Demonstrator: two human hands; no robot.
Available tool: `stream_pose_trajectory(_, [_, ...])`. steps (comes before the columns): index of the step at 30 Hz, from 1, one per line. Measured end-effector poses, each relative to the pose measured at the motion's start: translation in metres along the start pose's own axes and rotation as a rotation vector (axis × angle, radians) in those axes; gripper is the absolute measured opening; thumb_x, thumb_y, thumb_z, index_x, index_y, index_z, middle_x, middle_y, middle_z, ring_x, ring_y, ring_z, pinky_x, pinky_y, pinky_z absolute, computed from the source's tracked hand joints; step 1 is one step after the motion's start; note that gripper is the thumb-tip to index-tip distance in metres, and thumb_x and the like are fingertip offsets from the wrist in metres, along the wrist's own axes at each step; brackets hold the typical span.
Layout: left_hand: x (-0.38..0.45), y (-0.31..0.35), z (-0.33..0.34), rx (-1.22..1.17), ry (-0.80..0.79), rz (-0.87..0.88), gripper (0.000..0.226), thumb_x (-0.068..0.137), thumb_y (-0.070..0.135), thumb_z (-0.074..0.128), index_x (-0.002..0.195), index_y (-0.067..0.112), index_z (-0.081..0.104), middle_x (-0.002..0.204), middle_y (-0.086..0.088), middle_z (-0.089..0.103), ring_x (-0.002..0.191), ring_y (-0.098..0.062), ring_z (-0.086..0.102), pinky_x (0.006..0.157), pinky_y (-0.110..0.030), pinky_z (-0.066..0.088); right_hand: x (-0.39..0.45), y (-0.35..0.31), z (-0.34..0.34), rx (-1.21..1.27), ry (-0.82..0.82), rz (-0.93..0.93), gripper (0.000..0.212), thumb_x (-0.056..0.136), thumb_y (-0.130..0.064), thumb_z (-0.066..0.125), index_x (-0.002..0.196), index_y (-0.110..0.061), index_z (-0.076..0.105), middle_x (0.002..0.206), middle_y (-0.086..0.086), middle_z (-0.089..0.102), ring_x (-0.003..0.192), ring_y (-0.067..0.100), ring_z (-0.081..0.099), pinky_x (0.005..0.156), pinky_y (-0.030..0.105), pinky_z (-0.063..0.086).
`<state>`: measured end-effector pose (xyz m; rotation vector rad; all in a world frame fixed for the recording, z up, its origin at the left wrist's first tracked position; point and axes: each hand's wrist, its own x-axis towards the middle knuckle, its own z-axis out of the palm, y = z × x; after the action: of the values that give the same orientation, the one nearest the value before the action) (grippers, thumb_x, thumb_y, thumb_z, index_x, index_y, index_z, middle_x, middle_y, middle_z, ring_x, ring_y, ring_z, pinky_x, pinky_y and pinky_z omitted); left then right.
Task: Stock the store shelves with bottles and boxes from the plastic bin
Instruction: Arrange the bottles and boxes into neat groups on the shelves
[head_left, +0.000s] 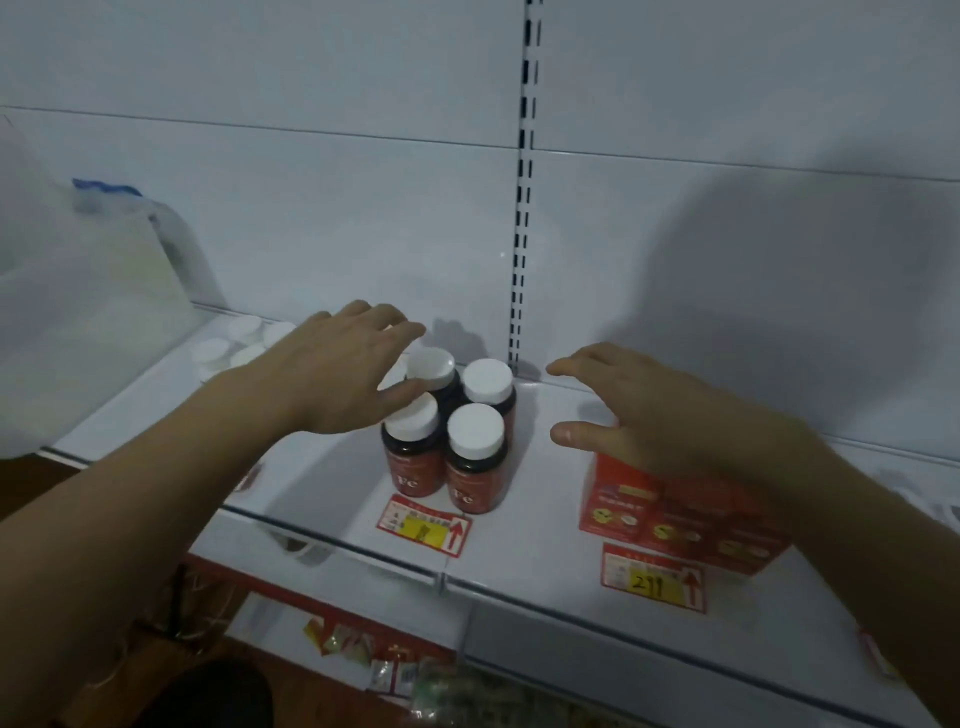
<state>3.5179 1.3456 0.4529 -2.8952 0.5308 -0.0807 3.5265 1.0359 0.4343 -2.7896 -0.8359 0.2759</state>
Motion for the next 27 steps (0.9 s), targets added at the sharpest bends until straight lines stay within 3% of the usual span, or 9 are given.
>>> stream_pose_trajectory(4, [-0.004,-0.032,0.012,-0.108,0.069,0.129,0.073,0.087,0.072,0.020,0.134,0.027,0.053,0.127,0.004,0.059,0.109,-0.020,0.057,0.084,-0.040,0.052,0.018,-0.033,0.012,0.104,0.160,-0.022,0.048,0.087,-0.067,0.053,0.127,-0.039,0.053,0.124,-0.016,0.050,0.110,0.007,0.053,0.095,0.036,0.049])
stream_pose_trajectory(8, [-0.008,-0.049,0.017,-0.296,0.162,0.309,0.039,0.094,0.056,0.043,0.115,0.029,0.062,0.105,0.012,0.059,0.077,-0.003,0.052,0.069,-0.030,0.050,0.028,-0.066,0.018,0.113,0.183,-0.010,0.036,0.085,-0.059,0.066,0.113,-0.038,0.059,0.110,-0.019,0.051,0.091,0.002,0.056,0.074,0.020,0.044])
stream_pose_trajectory(11, [-0.007,-0.052,0.027,-0.372,0.163,0.437,0.033,0.095,0.056,0.047,0.111,0.031,0.062,0.103,0.015,0.058,0.082,-0.004,0.057,0.071,-0.031,0.051,0.033,-0.084,0.023,0.083,0.171,0.044,0.037,0.082,-0.058,0.072,0.108,-0.036,0.060,0.103,-0.018,0.052,0.088,0.001,0.053,0.068,0.015,0.037])
stream_pose_trajectory(17, [0.001,-0.055,0.043,-0.477,0.138,0.579,0.031,0.089,0.056,0.058,0.109,0.033,0.064,0.107,0.016,0.056,0.082,-0.003,0.057,0.069,-0.032,0.053,0.036,-0.108,0.032,0.047,0.257,0.182,0.036,0.077,-0.051,0.079,0.100,-0.028,0.062,0.097,-0.008,0.057,0.085,0.008,0.053,0.069,0.023,0.041])
stream_pose_trajectory(22, [0.007,-0.047,0.044,-0.426,0.127,0.589,0.029,0.086,0.052,0.062,0.106,0.030,0.063,0.109,0.013,0.053,0.084,-0.007,0.054,0.071,-0.027,0.046,0.040,-0.112,0.040,0.066,0.249,0.291,0.035,0.077,-0.049,0.078,0.099,-0.030,0.059,0.102,-0.008,0.060,0.082,0.002,0.052,0.064,0.018,0.037])
stream_pose_trajectory(27, [0.007,-0.042,0.053,-0.509,0.190,0.598,0.023,0.086,0.043,0.070,0.099,0.025,0.062,0.106,0.006,0.059,0.086,-0.015,0.058,0.075,-0.035,0.051,0.036,-0.120,0.045,0.083,0.283,0.346,0.033,0.078,-0.048,0.076,0.100,-0.033,0.057,0.095,-0.015,0.056,0.079,-0.003,0.053,0.063,0.017,0.042])
